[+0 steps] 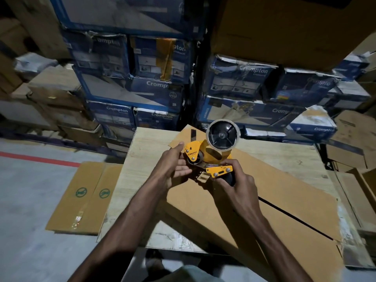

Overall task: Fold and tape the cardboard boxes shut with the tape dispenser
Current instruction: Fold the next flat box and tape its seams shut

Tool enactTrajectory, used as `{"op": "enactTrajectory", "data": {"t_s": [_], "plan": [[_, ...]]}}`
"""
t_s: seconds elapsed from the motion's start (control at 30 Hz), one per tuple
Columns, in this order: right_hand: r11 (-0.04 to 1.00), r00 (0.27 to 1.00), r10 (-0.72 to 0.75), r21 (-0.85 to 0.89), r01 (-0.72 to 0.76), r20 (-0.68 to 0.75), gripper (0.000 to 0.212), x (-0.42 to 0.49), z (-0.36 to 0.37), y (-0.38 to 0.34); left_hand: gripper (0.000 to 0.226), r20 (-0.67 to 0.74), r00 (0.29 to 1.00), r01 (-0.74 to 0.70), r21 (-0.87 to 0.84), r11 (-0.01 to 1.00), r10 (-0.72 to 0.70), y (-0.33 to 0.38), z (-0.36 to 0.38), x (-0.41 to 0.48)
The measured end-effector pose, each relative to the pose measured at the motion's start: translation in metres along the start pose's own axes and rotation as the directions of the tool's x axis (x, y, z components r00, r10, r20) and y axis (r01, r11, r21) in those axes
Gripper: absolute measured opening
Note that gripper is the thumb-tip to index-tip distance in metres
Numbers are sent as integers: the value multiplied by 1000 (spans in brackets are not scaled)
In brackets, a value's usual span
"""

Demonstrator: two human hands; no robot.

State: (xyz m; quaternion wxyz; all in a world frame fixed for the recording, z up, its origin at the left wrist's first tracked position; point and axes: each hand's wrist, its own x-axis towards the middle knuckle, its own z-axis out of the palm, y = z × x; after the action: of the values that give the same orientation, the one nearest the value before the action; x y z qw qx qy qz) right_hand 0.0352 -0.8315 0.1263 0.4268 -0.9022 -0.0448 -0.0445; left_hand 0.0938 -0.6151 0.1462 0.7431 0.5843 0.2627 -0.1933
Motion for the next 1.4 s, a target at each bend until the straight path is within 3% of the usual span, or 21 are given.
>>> {"op": "enactTrajectory", "data": {"t_s": [0.17,0.37,0.5,0.8,1.0,1.4], "plan": [[1000,1000,-4,24,5,-26,46,-1,1,6,56,88,982,187,-285,940,-168,-11,-4,-7],[998,999,27,63,-25,-31,47,-3,2,14,27,68,983,185,-348,919,-172,-17,-10,-5],[996,999,47,79,-45,-22,48,-2,2,16,34,151,952,307,-413,857,-268,-13,-19,-5],[998,1000,-11,69,13,-25,53,6,-4,24,53,148,958,286,-386,877,-247,-9,-16,-5],[996,995,-85,-36,84,-42,53,9,-8,25,33,167,950,310,-393,866,-265,-10,-15,-2],[975,981,-190,-126,184,-37,54,15,-4,28,38,199,939,335,-331,882,-282,-17,-32,13]]}}
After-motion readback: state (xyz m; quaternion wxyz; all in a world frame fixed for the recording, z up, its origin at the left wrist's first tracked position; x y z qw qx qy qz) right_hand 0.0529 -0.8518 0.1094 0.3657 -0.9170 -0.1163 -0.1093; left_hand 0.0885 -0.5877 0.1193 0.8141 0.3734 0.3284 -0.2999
